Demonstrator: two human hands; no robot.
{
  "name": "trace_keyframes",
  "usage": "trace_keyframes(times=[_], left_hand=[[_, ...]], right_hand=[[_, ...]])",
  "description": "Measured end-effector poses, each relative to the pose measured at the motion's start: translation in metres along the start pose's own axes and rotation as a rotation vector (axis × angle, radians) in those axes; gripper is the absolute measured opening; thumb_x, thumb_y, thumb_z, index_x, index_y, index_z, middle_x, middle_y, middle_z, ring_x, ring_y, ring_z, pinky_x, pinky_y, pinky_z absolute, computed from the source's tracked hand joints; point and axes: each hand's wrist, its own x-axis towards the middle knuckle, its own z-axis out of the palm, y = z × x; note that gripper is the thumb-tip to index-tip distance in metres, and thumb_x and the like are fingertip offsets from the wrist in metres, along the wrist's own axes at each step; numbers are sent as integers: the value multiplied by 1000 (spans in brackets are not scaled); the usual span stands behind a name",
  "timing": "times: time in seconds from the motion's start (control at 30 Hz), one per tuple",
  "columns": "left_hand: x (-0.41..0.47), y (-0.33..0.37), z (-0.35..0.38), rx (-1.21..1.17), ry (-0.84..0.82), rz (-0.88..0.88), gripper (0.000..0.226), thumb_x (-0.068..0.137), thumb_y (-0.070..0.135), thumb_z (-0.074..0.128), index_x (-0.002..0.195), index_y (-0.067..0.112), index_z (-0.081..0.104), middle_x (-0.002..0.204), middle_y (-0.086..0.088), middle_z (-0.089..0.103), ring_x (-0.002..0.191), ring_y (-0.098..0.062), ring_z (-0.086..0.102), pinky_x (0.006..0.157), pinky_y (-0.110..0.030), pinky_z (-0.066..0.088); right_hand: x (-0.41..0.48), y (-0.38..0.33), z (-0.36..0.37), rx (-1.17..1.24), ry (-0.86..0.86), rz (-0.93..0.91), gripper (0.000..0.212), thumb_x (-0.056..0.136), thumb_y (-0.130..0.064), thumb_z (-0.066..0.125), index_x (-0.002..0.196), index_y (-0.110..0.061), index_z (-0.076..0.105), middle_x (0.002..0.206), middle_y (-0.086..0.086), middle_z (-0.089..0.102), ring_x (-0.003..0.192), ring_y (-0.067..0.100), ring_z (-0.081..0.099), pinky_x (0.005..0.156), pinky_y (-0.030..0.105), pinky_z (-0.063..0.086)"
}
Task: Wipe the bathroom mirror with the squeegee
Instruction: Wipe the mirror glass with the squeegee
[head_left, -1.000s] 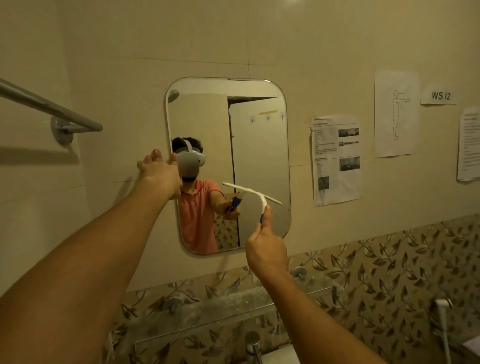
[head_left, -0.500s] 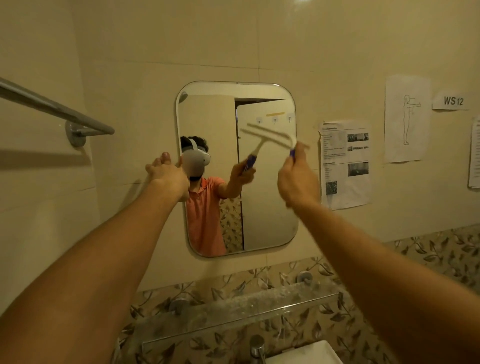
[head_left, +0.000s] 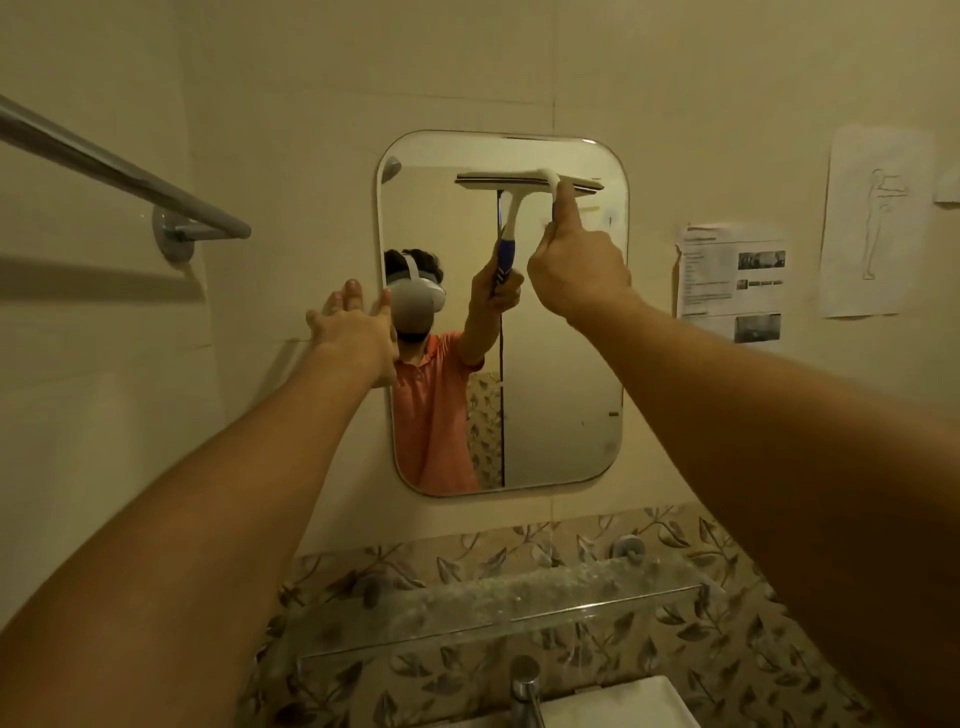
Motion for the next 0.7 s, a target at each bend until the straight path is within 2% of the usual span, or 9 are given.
trace_keyframes(times=[0.17,0.5,0.57,0.63,0.7], left_hand=[[0,-2,1,-9,5,7,96,94,52,55,158,28,-13,164,-20,-14,152,-39,-2,117,-61,18],[0,0,9,-5,27,-1,104,90,53,61,157,29,-14,164,-19,-15,152,-39,-2,117,-62,17],[0,-1,10,-4,30,0,106,88,52,63,157,29,-14,164,-19,-15,152,-39,-3,117,-62,17],[1,-2,11,-6,30,-2,109,87,53,65,157,29,-14,164,-19,-16,152,-39,-3,117,-62,17],[2,-3,11,-3,29,1,112,85,54,68,157,29,-15,164,-19,-15,152,-40,-2,116,-62,18]], right_hand=[[-34,13,23,-6,-33,13,72,108,-24,37,161,-35,-11,76,8,53,59,18,52,47,30,38],[-114,42,63,-44,-96,65,65,109,-29,30,161,-36,-8,74,7,53,58,18,51,45,29,32],[-127,47,73,-43,-108,87,65,109,-30,30,161,-37,-9,75,8,54,60,20,53,47,30,38],[-139,50,81,-31,-130,105,66,108,-32,30,160,-38,-10,76,10,56,63,23,57,53,36,49],[-149,55,88,-36,-153,118,66,108,-31,30,160,-38,-11,77,10,56,65,24,57,57,37,51]])
